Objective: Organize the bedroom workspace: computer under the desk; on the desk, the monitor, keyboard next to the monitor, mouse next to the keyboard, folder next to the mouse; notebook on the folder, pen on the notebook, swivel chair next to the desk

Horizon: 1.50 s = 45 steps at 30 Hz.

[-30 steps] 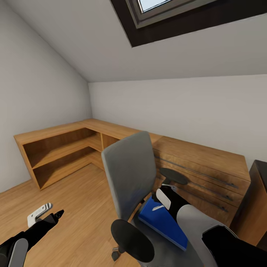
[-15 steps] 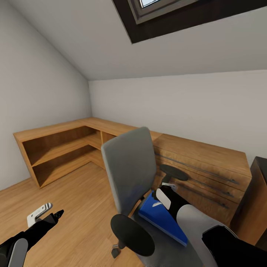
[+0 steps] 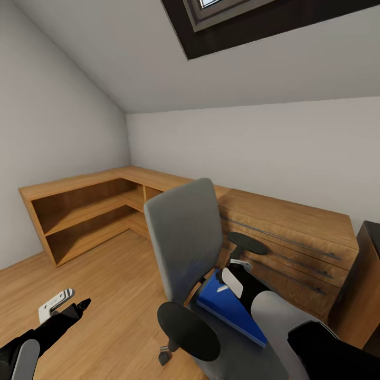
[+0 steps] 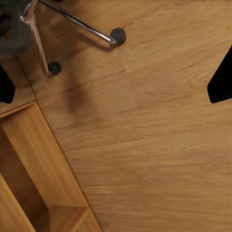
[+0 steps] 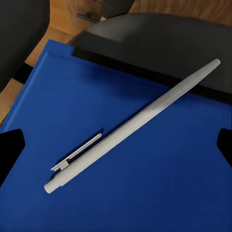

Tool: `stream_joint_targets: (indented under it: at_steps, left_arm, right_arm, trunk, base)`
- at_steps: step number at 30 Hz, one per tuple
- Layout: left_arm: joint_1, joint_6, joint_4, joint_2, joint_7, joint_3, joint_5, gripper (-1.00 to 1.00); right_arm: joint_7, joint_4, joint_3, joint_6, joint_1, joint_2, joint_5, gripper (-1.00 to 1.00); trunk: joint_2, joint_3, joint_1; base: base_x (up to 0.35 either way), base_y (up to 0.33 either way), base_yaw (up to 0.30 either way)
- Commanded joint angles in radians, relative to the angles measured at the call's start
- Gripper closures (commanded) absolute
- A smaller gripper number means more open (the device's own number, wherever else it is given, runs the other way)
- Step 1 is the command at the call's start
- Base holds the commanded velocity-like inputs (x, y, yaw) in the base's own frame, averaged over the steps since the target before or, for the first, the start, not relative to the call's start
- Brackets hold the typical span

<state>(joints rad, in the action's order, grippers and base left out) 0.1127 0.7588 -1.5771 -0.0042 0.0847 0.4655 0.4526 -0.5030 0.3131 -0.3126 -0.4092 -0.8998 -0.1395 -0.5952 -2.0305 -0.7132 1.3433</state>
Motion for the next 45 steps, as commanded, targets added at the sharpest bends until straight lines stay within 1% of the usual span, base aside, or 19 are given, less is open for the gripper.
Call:
stream_joint_targets:
  at_steps: [1, 3, 5, 6, 8, 36, 43, 45]
  left_arm:
    - [0.001, 0.005, -0.001, 0.0, 0.009, 0.001, 0.011, -1.0]
    - [0.001, 0.006, -0.001, 0.0, 0.009, 0.001, 0.011, -1.0]
    - [0.001, 0.006, -0.001, 0.0, 0.009, 0.001, 0.011, -1.0]
    - [0.001, 0.007, -0.001, 0.0, 0.009, 0.001, 0.01, -1.0]
    - [0.001, 0.007, -0.001, 0.0, 0.009, 0.001, 0.009, -1.0]
    - [0.001, 0.005, 0.0, 0.0, 0.01, 0.003, 0.006, -1.0]
    - [0.001, 0.007, 0.002, 0.001, 0.01, 0.025, 0.006, -1.0]
    - [0.001, 0.007, 0.002, 0.001, 0.01, 0.027, 0.006, -1.0]
  right_arm:
    - [-0.007, 0.013, -0.009, -0.005, -0.001, 0.0, -0.007, -1.0]
    - [-0.008, 0.051, -0.01, -0.005, -0.001, 0.001, -0.007, -1.0]
    - [-0.009, 0.068, -0.011, -0.006, -0.001, 0.001, -0.007, -1.0]
    - [-0.01, 0.095, -0.011, -0.006, -0.001, 0.0, -0.008, -1.0]
    - [-0.011, 0.1, -0.01, -0.006, -0.001, 0.001, -0.008, -1.0]
    - [-0.011, 0.1, -0.011, -0.006, -0.001, 0.003, -0.002, -1.0]
    - [-0.014, 0.097, -0.01, -0.006, -0.001, 0.003, -0.001, -1.0]
    - [-0.015, 0.097, -0.01, -0.006, -0.001, 0.004, -0.001, -1.0]
  trunk:
    - [-0.001, -0.001, 0.0]
    - [-0.001, -0.001, 0.0]
    - [-0.001, -0.001, 0.0]
    - [-0.001, -0.001, 0.0]
    - [-0.001, -0.001, 0.0]
    - [-0.001, -0.001, 0.0]
    - [-0.001, -0.001, 0.0]
    - [-0.001, -0.001, 0.0]
  base:
    - [0.0, 0.0, 0.0]
    - [0.0, 0.0, 0.0]
    - [0.0, 0.0, 0.0]
    - [0.0, 0.0, 0.0]
    - [0.0, 0.0, 0.0]
    - [0.011, 0.0, 0.0]
    - [0.01, 0.0, 0.0]
    - [0.001, 0.0, 0.0]
